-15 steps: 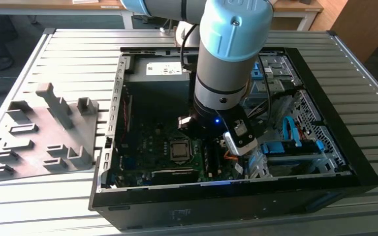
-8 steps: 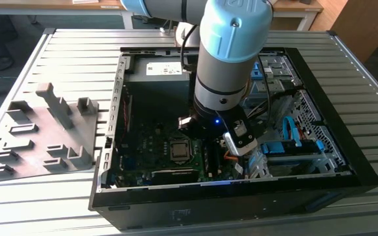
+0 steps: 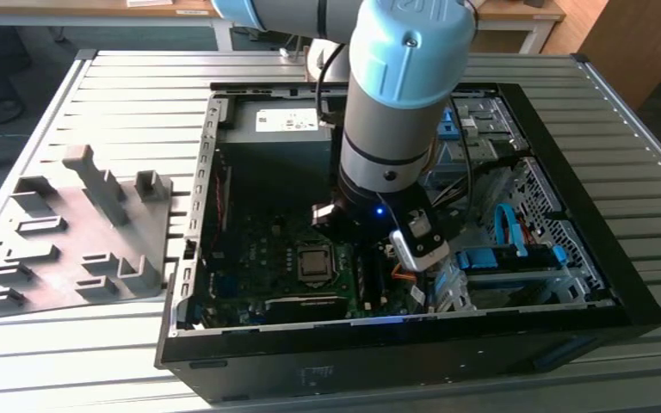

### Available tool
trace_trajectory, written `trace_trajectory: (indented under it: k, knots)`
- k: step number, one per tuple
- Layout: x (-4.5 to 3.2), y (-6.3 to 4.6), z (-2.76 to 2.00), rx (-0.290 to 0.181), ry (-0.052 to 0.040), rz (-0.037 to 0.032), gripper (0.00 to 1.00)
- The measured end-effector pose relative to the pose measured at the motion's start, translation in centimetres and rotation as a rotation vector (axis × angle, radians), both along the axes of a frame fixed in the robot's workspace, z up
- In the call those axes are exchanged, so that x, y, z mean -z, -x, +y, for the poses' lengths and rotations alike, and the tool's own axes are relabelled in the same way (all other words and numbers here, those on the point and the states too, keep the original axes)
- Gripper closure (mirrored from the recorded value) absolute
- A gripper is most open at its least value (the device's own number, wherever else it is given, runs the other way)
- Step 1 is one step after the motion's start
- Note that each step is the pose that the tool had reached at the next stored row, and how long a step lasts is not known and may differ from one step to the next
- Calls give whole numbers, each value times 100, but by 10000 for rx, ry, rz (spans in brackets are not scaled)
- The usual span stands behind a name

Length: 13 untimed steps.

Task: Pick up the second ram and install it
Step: 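Insert the second ram into the second slot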

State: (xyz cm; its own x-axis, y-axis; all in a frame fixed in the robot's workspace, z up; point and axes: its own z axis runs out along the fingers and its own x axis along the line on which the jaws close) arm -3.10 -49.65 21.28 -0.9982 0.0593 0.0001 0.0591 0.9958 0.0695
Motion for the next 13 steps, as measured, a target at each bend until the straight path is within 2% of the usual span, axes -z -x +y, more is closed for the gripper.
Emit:
trace_trajectory:
  k: [4,13]
  knots:
    - [2,0,10,-1,3,1,86]
    - [6,1,6,1,92,-1,86]
